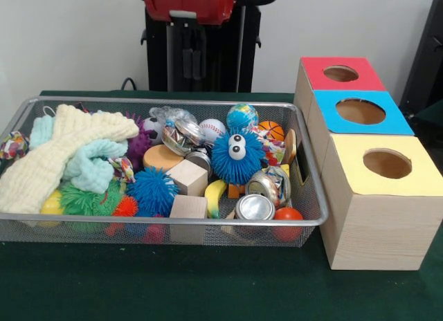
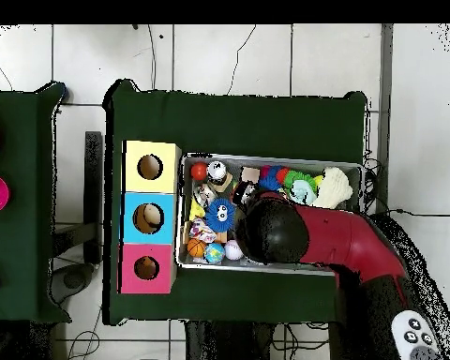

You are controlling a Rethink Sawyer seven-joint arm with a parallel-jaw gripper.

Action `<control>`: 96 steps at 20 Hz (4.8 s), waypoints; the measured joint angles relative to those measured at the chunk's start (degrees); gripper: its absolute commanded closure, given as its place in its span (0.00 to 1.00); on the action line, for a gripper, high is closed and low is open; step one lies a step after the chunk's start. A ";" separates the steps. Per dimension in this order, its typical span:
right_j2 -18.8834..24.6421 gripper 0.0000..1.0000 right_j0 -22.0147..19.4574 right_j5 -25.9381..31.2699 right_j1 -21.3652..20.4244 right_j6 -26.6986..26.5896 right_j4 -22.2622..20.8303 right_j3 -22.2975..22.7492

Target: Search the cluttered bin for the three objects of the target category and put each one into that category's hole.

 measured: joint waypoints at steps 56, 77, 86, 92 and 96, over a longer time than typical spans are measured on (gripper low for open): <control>10.92 1.00 -14.20 -10.21 8.51 -0.58 -26.09 -10.16; 11.17 1.00 -14.82 -16.05 25.98 -1.02 -42.10 -11.07; 10.87 1.00 -16.19 -17.55 28.97 -1.02 -42.08 -11.10; 10.88 1.00 -17.52 -19.25 29.91 -1.02 -42.06 -11.10; 11.03 1.00 -18.28 -19.71 30.68 -1.02 -41.99 -11.11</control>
